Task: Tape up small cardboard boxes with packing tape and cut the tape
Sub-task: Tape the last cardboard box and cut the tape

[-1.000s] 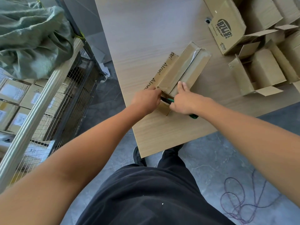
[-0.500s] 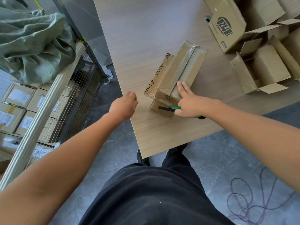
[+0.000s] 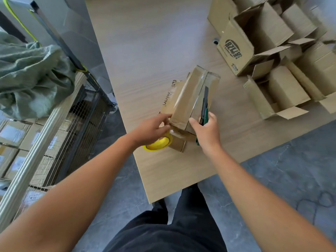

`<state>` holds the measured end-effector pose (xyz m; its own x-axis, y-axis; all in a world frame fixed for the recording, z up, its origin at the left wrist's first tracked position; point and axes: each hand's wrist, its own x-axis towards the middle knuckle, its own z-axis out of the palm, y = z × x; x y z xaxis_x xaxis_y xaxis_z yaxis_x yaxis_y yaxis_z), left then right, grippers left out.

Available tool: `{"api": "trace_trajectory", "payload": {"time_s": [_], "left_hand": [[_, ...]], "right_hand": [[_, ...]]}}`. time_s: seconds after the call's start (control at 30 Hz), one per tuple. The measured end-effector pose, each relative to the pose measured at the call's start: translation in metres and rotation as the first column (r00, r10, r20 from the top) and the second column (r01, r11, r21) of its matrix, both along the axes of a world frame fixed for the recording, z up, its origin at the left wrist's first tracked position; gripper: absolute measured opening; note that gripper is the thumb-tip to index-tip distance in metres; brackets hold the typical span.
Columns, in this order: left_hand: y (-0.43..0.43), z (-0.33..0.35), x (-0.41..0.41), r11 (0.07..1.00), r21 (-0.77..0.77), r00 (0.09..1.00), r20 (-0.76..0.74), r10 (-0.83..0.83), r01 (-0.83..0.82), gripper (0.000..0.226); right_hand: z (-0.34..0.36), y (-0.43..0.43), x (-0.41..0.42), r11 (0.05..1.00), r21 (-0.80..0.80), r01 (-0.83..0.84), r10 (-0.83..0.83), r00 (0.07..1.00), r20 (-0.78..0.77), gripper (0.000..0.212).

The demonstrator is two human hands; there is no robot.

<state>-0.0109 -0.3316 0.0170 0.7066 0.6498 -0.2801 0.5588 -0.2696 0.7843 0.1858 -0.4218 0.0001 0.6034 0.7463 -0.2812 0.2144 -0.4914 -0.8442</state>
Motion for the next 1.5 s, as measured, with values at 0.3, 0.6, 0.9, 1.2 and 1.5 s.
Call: {"api": "trace_trajectory", "payload": {"time_s": [0.3,0.6,0.9,1.2,1.5], "left_hand": [[-0.059,0.017,0.013,0.990,-0.119,0.992,-0.113,0.063,-0.077,0.015],[-0.003,0.113,0.026,0.916,-0.056,0.916,0.042,0.399,-0.397,0.019],[0.021,0.132,0.100,0.891,0.085,0.876,0.245,0.416,-0.447,0.023],[0.016,0.105,0.131,0.843,0.011,0.831,0.175,0.528,-0.538,0.023],[0.050,0.141,0.073,0.916,0.176,0.921,-0.088,0.379,-0.360,0.051]], "right_hand": [[0.029,0.000,0.056,0.855,-0.246,-0.456,0.503,0.845,0.182,0.072],[0.091,0.023,0.054,0.896,0.271,-0.352,0.362,0.932,0.013,0.019],[0.135,0.072,0.078,0.761,0.390,-0.518,0.624,0.749,-0.223,0.035],[0.123,0.117,0.119,0.725,0.218,-0.653,0.675,0.737,-0.036,0.016],[0.117,0.148,0.168,0.957,0.211,-0.197,0.282,0.791,-0.542,0.014]]}}
